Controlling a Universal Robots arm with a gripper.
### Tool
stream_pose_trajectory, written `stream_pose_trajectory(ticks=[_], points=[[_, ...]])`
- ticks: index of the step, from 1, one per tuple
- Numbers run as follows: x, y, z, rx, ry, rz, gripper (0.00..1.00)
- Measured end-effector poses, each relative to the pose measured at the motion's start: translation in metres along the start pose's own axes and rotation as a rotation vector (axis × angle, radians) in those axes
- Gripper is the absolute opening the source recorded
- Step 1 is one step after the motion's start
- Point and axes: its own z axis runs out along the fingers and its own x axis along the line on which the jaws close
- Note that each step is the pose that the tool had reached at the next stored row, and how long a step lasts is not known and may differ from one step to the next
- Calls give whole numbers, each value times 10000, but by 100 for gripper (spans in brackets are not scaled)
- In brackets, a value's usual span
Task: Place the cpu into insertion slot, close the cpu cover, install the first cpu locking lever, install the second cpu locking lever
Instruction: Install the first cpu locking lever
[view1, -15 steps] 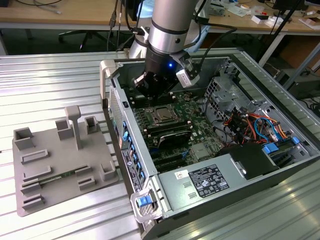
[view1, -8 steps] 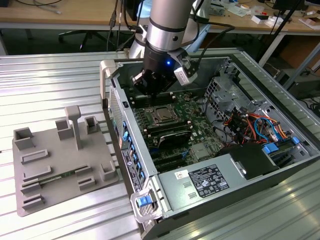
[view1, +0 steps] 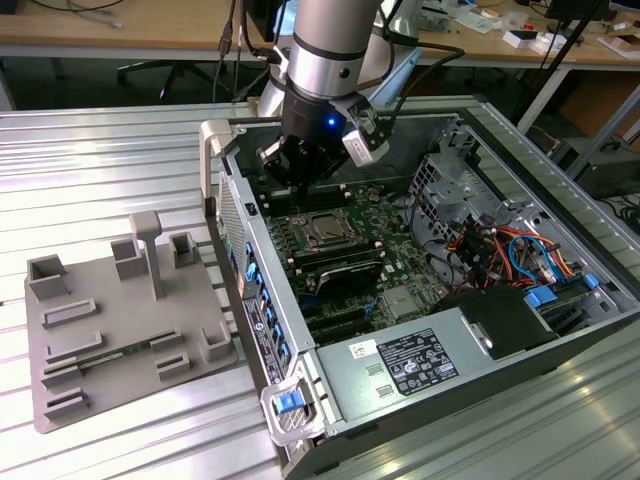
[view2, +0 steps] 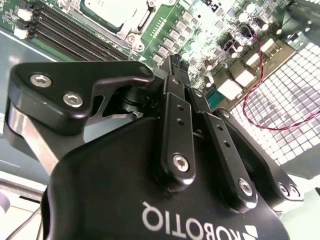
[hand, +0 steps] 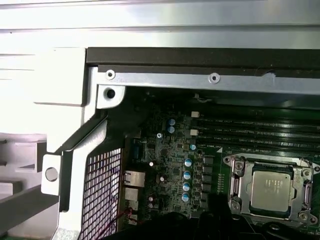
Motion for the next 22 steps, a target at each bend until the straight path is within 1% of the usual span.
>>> stream_pose_trajectory(ticks=[8, 13, 15, 16, 20, 21, 22], points=[[2, 59, 27, -2, -1, 0, 11], [3, 120, 34, -44, -4, 0, 11], [4, 137, 35, -76, -6, 1, 11], [5, 142, 35, -111, -9, 1, 11], [13, 148, 37, -403, -32, 6, 11], [14, 149, 40, -449, -37, 7, 11], [15, 150, 47, -475, -40, 9, 11]])
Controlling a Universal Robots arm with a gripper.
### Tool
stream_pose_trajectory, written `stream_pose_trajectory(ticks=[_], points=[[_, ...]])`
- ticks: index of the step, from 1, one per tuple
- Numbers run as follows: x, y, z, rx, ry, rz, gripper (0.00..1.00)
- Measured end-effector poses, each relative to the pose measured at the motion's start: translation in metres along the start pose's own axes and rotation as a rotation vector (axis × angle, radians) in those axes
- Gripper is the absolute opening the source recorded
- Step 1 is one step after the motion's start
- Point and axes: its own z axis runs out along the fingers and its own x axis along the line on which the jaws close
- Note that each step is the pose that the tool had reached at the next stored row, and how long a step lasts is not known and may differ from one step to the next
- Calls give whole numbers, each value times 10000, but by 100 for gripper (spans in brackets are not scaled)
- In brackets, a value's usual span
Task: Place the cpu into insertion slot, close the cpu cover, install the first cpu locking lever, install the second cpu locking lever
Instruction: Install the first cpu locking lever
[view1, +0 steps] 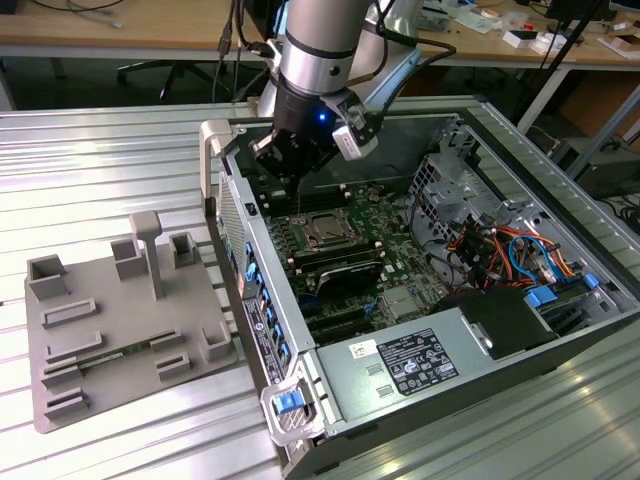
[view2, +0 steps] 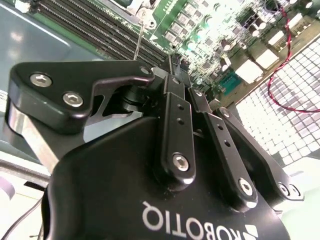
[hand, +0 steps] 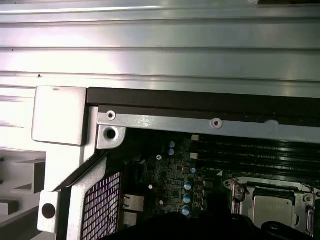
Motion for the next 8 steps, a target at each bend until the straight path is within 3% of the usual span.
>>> stream_pose_trajectory(ticks=[8], points=[[-3, 49, 43, -52, -1, 3, 11]])
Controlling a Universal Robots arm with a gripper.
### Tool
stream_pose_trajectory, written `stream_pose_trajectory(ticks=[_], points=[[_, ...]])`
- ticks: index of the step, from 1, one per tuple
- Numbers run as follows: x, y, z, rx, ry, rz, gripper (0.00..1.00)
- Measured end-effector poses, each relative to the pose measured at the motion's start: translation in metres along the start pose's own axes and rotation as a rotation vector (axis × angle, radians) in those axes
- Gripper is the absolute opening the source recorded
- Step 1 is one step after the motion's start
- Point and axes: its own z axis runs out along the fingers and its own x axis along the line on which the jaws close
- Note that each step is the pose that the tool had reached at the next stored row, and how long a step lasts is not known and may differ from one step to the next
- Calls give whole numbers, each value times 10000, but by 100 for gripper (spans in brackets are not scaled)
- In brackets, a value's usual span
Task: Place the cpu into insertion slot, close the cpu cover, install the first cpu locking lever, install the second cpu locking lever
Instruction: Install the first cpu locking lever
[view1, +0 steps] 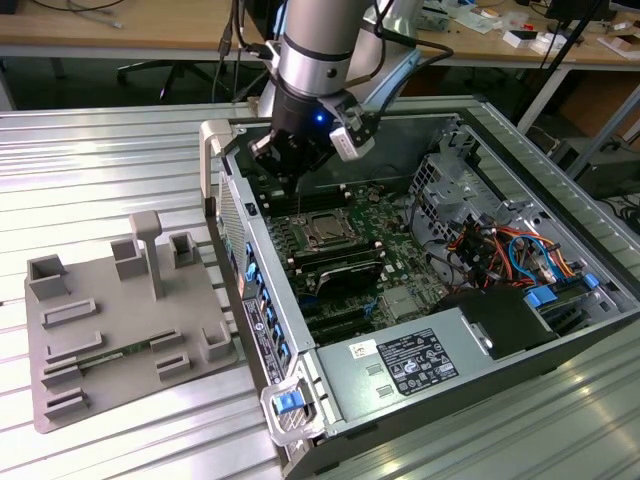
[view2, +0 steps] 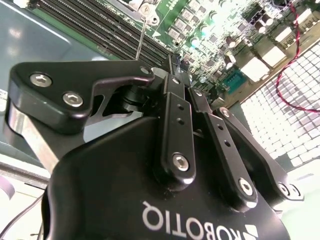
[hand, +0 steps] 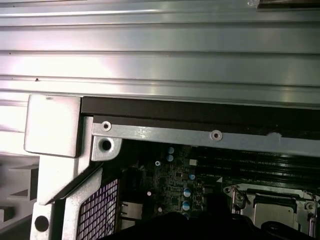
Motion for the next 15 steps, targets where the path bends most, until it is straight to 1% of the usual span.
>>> stream_pose_trajectory(ticks=[3, 8, 15], points=[[-2, 25, 18, -19, -3, 2, 11], [-14, 66, 33, -24, -2, 1, 11], [-55, 68, 42, -24, -2, 2, 11]])
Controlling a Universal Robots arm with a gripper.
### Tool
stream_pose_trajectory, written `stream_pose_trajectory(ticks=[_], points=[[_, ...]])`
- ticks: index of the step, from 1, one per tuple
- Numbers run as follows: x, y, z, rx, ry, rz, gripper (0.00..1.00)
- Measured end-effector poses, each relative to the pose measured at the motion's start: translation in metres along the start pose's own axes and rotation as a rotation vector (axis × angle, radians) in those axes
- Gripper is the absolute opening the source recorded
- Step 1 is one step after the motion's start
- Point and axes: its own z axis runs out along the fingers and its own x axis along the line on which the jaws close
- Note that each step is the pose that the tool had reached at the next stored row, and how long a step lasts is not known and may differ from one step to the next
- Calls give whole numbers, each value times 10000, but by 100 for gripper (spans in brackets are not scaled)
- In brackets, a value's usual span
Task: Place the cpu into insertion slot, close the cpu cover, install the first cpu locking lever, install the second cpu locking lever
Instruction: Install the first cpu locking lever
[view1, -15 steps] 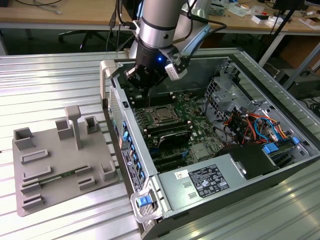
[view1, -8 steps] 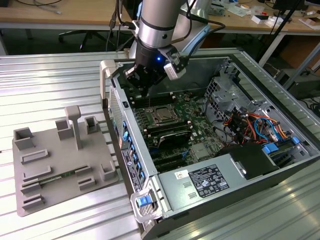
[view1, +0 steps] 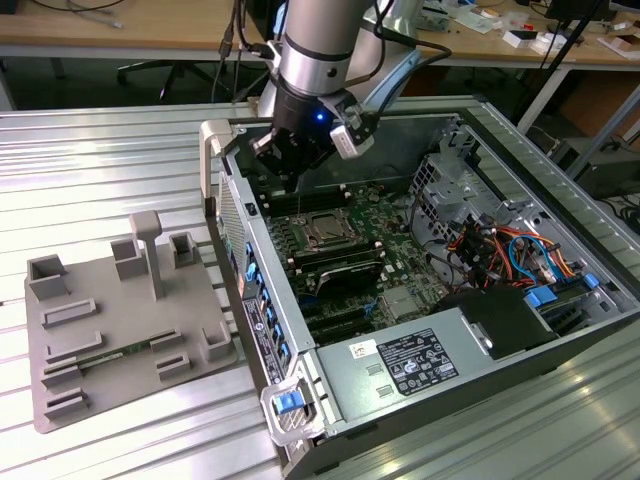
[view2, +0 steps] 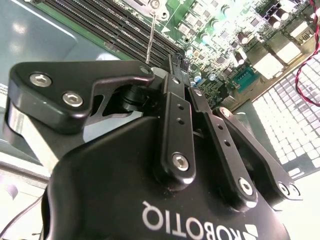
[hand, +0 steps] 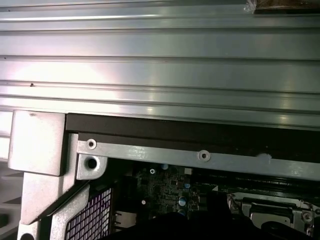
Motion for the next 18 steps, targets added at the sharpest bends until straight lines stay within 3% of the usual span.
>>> stream_pose_trajectory(ticks=[18], points=[[-57, -5, 14, 0, 0, 1, 11]])
